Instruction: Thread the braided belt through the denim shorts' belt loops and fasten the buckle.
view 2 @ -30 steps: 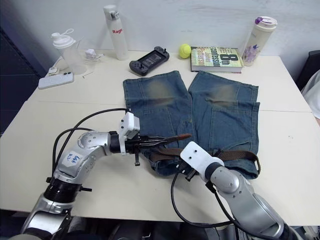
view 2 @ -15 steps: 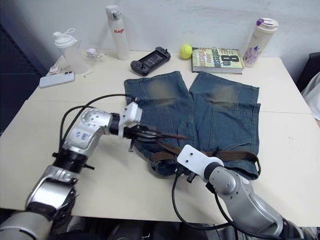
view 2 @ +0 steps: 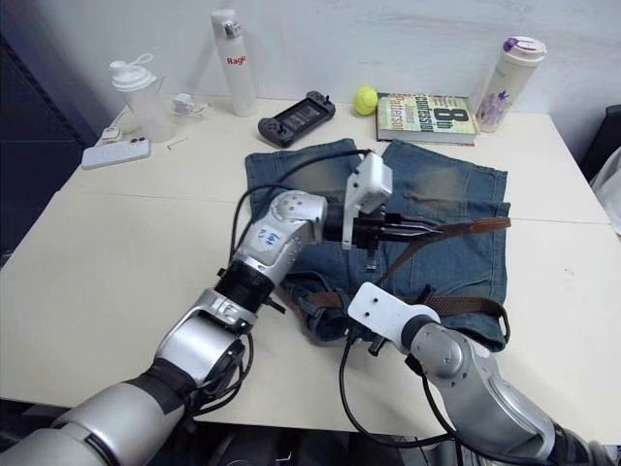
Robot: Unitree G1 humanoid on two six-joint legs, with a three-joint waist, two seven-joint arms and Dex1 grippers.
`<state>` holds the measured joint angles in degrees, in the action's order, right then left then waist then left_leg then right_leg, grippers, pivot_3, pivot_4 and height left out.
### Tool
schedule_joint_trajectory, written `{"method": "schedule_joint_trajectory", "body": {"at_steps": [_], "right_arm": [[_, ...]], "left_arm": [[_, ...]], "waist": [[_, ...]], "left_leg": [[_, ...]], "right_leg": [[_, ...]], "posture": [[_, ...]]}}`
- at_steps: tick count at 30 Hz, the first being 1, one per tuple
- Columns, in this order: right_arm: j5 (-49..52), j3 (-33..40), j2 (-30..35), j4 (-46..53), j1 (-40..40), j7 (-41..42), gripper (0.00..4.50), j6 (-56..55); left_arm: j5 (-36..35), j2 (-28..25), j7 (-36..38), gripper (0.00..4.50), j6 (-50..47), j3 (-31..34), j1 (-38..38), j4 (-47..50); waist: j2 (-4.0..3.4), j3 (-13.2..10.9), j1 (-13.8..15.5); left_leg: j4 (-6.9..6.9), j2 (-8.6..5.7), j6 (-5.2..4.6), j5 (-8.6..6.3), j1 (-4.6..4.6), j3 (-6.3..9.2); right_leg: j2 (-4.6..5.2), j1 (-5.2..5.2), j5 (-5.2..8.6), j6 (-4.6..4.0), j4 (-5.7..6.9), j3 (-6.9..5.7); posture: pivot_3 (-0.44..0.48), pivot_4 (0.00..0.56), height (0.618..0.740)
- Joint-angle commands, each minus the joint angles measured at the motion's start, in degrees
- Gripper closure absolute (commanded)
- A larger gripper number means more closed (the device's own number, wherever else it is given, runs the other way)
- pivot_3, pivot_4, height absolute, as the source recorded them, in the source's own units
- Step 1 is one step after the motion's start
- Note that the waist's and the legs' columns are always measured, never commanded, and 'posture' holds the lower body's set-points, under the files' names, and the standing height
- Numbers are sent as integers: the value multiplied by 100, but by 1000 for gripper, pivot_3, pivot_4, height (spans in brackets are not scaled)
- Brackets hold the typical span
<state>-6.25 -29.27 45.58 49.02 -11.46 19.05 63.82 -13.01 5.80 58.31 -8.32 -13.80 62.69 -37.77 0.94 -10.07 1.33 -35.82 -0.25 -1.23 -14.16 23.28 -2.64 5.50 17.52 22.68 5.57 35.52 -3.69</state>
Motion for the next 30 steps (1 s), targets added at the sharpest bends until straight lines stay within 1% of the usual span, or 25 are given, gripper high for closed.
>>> {"method": "schedule_joint_trajectory", "body": {"at_steps": [1, 7, 20, 30], "right_arm": [[4, -749, 237, -394, 152, 410, 4460, 92], [-381, -1401, 647, -519, 18, 830, 4460, -101], [-597, -1438, 475, -383, 223, 1013, 4460, 130], [-705, -1541, 346, -246, 297, 1067, 4460, 259]], "left_arm": [[92, 471, 173, 4500, 458, -81, 347, -405], [318, 905, 429, 4500, 757, -188, 407, -983], [506, 1691, 266, 4500, 1160, -223, 794, -2080], [511, 2065, 9, 4500, 1268, -36, 1196, -2814]], "waist": [[0, 0, 6], [-5, 1, 1], [-2, 2, 14], [-2, 2, 17]], "left_leg": [[0, 0, -1, -1, 0, 0], [0, 0, 1, -3, -1, 0], [-7, -1, 0, -5, 0, 9], [-8, -1, -1, -6, 0, 11]], "right_leg": [[1, -1, 0, 0, -1, 0], [0, 0, 0, 0, -2, 0], [1, -10, 0, 0, -7, -10], [1, -10, 0, 0, -7, -14]], "posture": [[0, 150, 740], [0, 150, 740], [0, 150, 740], [0, 150, 740]]}}
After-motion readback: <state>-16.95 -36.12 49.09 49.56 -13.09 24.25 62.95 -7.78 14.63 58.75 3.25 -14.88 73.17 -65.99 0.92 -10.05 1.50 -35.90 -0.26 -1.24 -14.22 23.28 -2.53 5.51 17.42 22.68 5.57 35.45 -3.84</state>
